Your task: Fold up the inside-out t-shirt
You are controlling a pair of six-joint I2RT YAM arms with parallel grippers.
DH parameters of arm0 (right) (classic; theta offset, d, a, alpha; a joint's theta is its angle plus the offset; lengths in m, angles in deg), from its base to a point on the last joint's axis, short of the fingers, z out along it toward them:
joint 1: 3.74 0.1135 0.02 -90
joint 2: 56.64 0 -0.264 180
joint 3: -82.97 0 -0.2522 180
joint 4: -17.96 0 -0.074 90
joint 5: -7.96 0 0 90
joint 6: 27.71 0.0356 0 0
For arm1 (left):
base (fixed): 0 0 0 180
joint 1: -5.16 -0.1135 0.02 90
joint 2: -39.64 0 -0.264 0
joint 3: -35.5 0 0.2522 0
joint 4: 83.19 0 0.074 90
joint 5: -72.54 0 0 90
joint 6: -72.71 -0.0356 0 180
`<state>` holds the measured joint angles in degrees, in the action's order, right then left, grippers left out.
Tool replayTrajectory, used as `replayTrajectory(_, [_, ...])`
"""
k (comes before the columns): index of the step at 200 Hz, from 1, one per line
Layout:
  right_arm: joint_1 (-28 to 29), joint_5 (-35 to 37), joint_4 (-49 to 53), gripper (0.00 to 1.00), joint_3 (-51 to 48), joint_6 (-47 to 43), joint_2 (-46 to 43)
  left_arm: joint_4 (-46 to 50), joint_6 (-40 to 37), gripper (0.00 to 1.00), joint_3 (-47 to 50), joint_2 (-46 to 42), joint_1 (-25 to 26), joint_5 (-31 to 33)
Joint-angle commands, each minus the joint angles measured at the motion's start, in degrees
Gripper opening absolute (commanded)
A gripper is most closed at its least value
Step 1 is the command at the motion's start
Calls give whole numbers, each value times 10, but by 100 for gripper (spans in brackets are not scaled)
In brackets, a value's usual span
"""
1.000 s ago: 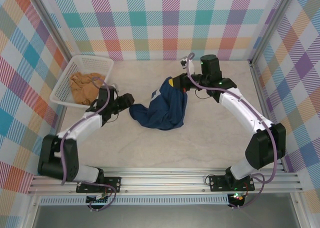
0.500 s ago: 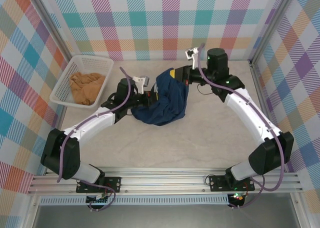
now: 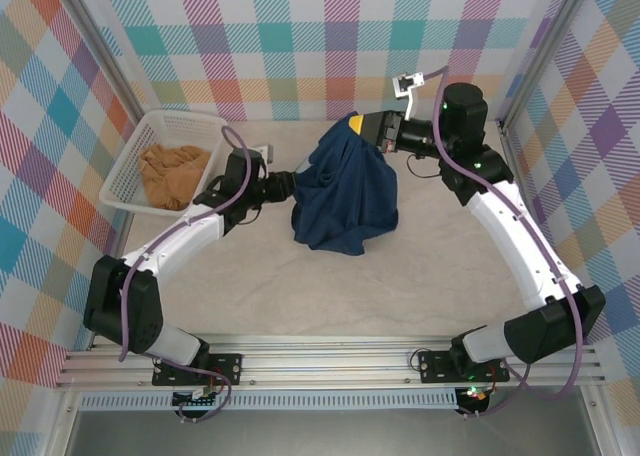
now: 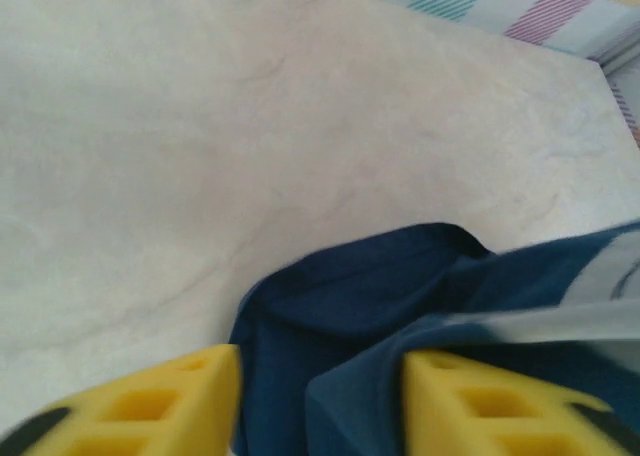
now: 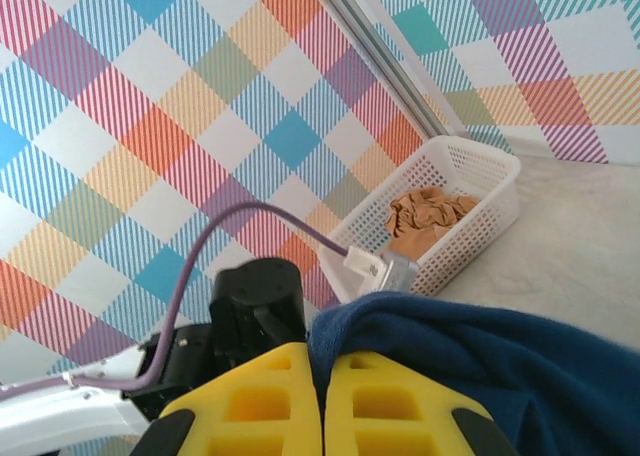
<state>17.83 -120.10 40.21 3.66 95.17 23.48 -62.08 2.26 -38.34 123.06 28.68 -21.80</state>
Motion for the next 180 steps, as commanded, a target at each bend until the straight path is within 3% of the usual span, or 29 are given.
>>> replayTrajectory(1, [0,-16,-68,0,-23,64,12,-38,-10,62,69,-101,12,-27])
replayTrajectory(17, [0,-9,-70,0,-31,76,19,-97,-10,69,117,-169,29,-59])
replayTrajectory(39, [1,-10,-72,0,-33,79,24,-120,-31,68,123,-203,58,-120])
replayTrajectory(72, [4,-10,-69,0,-35,80,29,-114,-72,61,84,-169,86,-182])
replayTrajectory(124, [8,-12,-69,0,-33,81,31,-103,-91,59,14,-85,87,-178])
replayTrajectory(180, [9,-10,-61,0,-39,75,22,-87,-104,27,-27,-37,87,-177])
